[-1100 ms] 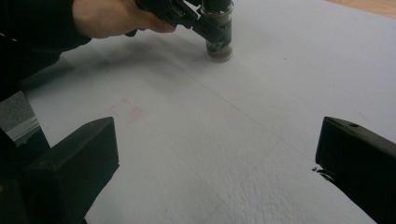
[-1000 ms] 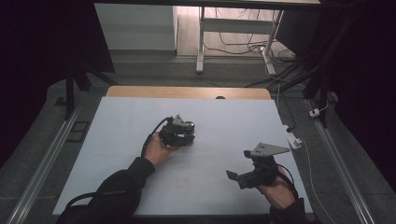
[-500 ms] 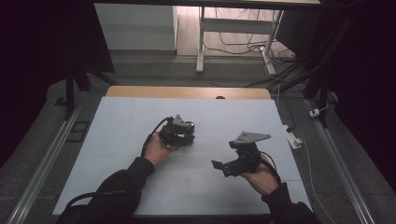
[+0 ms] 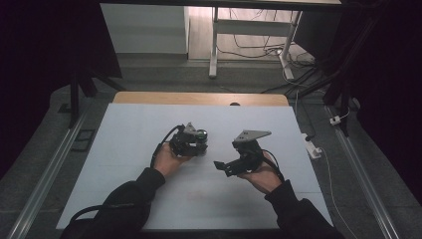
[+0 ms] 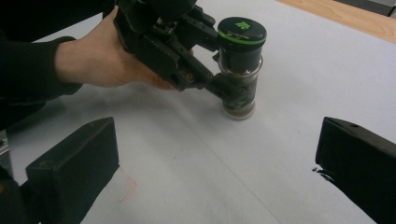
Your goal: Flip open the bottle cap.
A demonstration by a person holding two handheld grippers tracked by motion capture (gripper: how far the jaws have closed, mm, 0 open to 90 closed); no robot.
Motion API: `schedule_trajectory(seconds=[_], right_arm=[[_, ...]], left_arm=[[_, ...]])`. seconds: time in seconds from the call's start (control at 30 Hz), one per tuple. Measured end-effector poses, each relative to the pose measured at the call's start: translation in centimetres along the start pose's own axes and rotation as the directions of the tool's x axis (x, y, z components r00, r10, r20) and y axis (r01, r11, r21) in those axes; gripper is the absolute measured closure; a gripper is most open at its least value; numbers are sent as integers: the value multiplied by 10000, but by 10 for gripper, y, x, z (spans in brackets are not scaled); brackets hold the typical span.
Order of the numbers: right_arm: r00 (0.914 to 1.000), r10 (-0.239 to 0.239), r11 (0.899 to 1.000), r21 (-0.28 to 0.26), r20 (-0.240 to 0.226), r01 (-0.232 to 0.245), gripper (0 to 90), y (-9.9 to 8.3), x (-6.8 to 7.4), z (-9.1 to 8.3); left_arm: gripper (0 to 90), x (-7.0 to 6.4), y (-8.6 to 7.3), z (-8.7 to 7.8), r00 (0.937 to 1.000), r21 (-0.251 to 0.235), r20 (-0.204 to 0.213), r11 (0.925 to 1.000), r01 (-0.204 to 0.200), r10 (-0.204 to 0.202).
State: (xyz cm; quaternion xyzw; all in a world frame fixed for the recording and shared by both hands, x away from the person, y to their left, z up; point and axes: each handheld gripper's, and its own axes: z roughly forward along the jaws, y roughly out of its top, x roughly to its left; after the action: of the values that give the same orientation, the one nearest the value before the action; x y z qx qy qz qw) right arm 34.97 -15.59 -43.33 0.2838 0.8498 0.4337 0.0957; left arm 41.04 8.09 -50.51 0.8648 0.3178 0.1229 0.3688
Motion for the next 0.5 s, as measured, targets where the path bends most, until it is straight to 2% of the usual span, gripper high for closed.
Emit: schedule_trajectory(seconds=[0.2, 0.5], right_arm=[[9999, 102, 9999, 64, -15, -102, 0, 6, -6, 15], [9999, -11, 9999, 110, 100, 10, 0, 11, -10, 34]], left_arm=[[540, 0, 0, 0, 10000, 15, 12, 10000, -27, 27], [540, 1, 0, 0, 10000, 29, 33, 10000, -40, 40]])
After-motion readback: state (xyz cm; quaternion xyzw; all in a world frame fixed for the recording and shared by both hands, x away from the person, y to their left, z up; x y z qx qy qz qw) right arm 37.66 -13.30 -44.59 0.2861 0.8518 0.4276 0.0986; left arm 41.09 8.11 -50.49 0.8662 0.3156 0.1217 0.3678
